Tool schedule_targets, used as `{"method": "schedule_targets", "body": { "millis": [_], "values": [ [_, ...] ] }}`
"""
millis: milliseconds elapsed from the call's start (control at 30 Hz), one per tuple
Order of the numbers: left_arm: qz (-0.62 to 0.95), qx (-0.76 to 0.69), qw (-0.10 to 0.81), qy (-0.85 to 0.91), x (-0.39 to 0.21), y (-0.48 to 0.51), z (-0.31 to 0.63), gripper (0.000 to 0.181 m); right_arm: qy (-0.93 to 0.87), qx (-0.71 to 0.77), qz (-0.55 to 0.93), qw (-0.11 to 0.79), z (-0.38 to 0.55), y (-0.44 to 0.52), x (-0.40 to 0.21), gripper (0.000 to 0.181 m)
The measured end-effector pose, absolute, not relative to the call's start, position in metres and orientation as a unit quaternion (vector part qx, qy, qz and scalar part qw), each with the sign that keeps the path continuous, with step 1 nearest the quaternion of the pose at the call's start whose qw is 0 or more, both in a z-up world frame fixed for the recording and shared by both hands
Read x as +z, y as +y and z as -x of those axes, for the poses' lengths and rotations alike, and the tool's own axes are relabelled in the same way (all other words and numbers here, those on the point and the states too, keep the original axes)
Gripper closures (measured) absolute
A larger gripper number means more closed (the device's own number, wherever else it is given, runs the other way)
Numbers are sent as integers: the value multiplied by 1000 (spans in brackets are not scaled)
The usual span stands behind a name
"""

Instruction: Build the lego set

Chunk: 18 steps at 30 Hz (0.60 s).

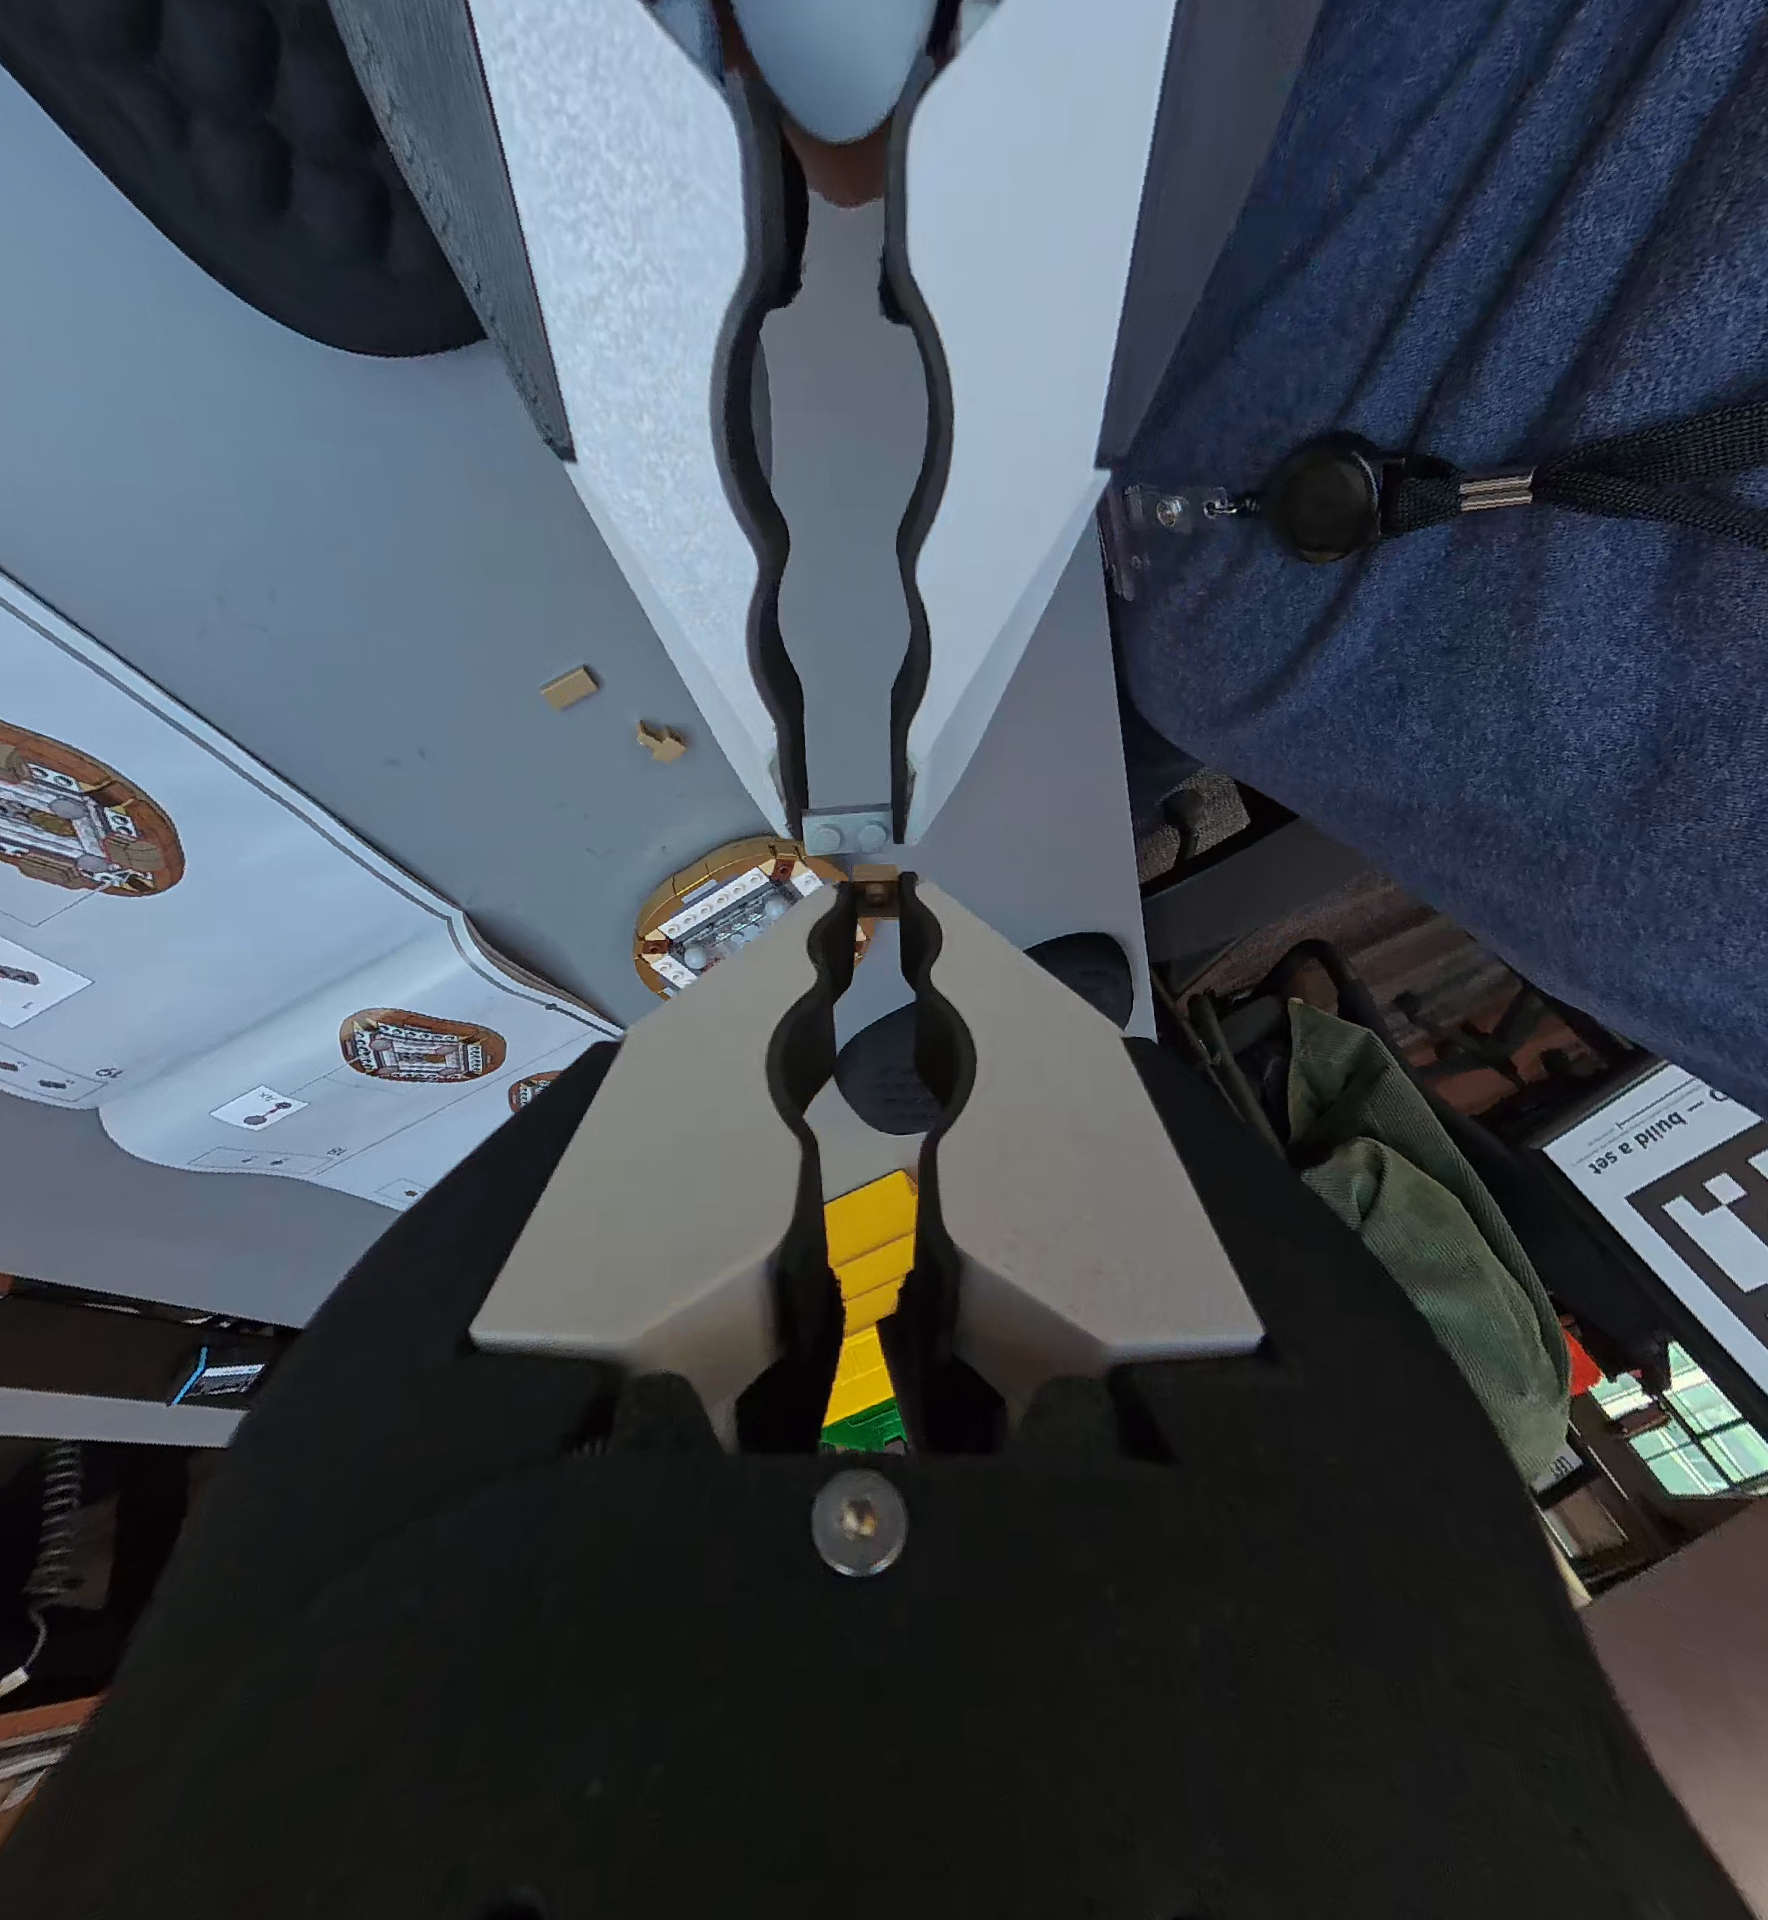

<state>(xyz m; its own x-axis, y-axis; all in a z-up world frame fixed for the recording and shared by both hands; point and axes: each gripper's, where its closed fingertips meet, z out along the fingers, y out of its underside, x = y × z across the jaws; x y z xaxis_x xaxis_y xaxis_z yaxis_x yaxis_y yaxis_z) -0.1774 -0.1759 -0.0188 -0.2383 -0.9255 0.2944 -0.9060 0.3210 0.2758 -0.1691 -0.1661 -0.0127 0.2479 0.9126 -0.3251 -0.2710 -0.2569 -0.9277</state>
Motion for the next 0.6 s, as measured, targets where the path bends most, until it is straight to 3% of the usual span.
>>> {"method": "schedule_targets", "body": {
  "millis": [367,600],
  "values": [
    [-585,0,210,-784,-24,-182,174,175,-298,533,601,515,166,-166,-22,166],
    [-662,94,137,-731,-38,-169,193,175,-352,472,697,410,182,-167,-80,166]
  ]
}}
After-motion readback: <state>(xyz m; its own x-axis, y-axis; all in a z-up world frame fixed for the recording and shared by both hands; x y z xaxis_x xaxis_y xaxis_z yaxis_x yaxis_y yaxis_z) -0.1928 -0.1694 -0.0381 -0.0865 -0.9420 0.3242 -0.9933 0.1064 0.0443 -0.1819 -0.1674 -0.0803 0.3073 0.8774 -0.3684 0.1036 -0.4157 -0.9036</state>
